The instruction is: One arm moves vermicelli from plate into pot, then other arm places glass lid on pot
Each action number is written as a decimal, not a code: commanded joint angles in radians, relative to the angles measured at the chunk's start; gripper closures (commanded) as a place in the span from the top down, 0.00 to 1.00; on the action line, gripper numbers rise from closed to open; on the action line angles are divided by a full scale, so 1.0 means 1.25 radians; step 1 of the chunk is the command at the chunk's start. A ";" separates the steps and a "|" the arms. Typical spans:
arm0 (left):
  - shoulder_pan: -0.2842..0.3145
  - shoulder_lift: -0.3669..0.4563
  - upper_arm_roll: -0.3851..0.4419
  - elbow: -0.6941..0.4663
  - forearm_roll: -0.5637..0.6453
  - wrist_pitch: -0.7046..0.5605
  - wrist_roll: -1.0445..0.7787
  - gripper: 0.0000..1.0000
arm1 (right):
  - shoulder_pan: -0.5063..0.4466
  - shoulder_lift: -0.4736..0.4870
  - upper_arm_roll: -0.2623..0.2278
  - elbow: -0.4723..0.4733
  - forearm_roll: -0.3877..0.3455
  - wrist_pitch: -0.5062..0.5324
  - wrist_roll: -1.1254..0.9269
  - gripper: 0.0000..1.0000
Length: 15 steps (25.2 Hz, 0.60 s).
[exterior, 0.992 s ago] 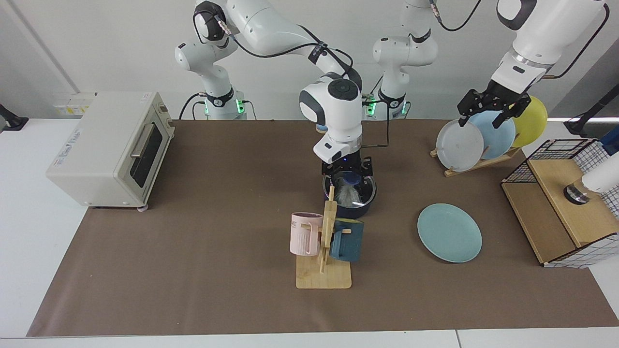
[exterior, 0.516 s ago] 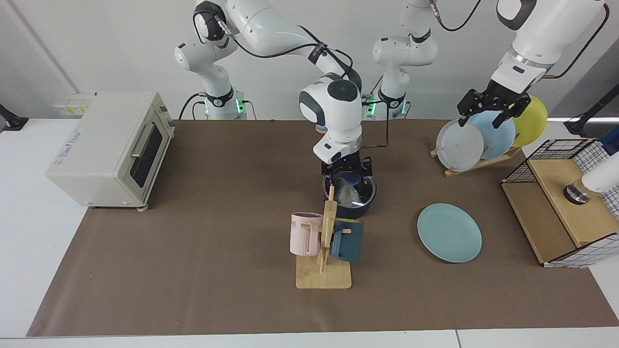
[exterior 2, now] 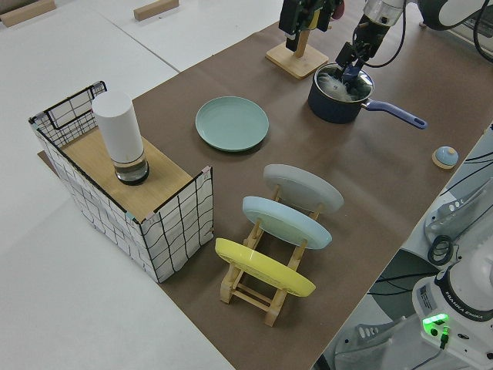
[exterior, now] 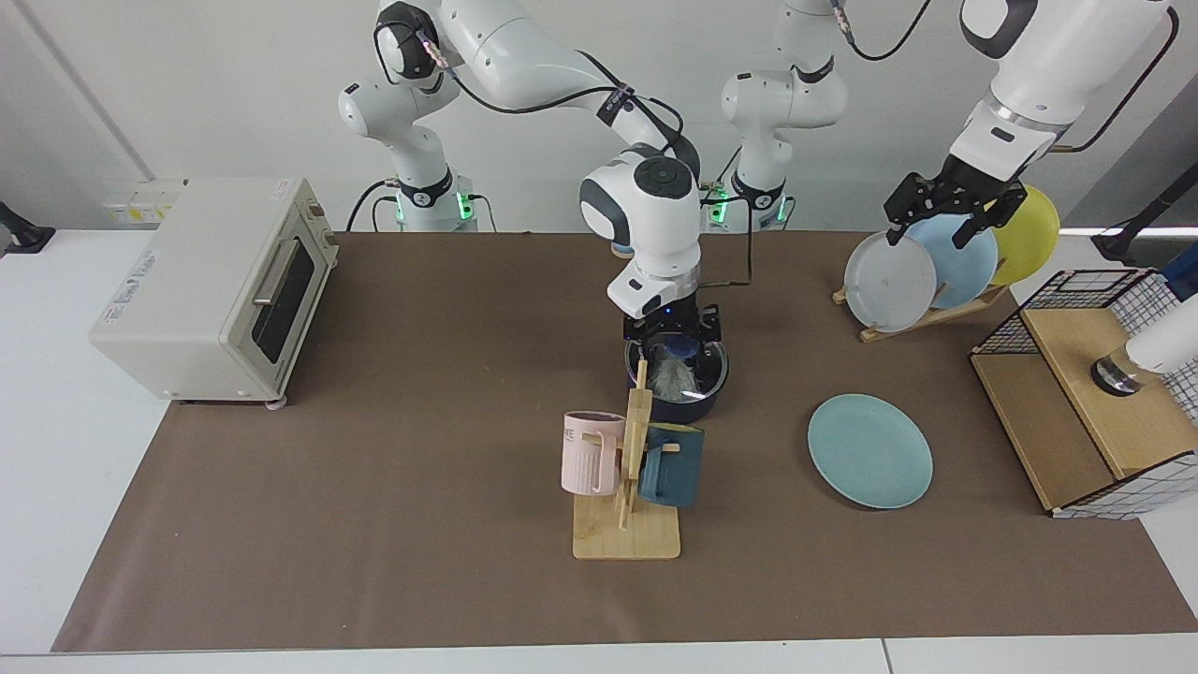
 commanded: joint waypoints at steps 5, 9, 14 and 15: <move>-0.004 -0.023 -0.001 -0.026 0.017 0.007 0.004 1.00 | -0.005 -0.022 0.003 -0.036 0.027 0.024 -0.023 0.99; -0.004 -0.023 -0.001 -0.026 0.017 0.007 0.004 1.00 | -0.005 -0.022 0.003 -0.036 0.027 0.024 -0.026 0.99; -0.004 -0.023 -0.001 -0.026 0.017 0.007 0.004 1.00 | -0.007 -0.022 0.003 -0.037 0.027 0.025 -0.031 0.99; -0.004 -0.023 -0.001 -0.026 0.017 0.007 0.004 1.00 | -0.008 -0.022 0.003 -0.037 0.027 0.024 -0.031 0.99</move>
